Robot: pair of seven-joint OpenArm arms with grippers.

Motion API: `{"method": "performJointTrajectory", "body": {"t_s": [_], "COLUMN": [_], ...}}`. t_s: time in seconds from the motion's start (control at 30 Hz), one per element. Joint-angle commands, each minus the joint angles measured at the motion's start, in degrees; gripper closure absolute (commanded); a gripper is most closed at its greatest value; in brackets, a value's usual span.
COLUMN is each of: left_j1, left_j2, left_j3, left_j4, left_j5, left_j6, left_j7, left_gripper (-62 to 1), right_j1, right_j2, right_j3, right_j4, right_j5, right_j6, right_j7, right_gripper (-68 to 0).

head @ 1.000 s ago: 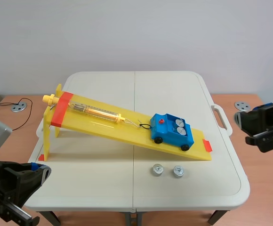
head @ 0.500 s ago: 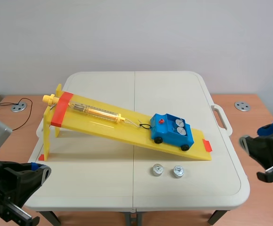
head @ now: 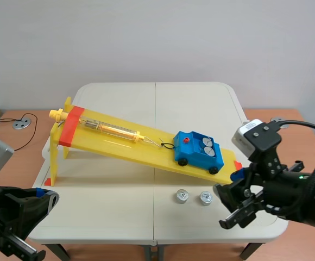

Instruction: Place the four metal weights on the blue cart on the ramp.

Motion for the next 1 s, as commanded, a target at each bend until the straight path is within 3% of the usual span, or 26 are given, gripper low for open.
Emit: {"method": "performJointTrajectory", "body": {"t_s": [0.0, 0.47, 0.97], "left_j1": [-2.0, -2.0, -2.0], "left_j2": [0.2, 0.2, 0.2], "left_j3": [-0.8, -0.8, -0.8], "left_j4": [2.9, 2.9, 2.9], "left_j5": [-3.8, -3.8, -3.8], "left_j6": [-1.4, -1.4, -1.4], "left_j7": [-5.5, -5.5, -5.5], "left_gripper": [-2.9, -2.9, -2.9], "right_j1": [5.0, 14.1, 20.0], "right_j2": [0.3, -4.8, -9.2], "right_j3": [0.7, -8.2, -12.5], "right_j4": [1.7, -12.1, -21.9], "right_j5": [0.9, -7.9, -10.2], "right_j6": [-1.2, -6.3, -7.4], "right_j7": [9.0, 16.1, 19.1], "right_gripper": [-27.9, -27.8, -27.8]}}
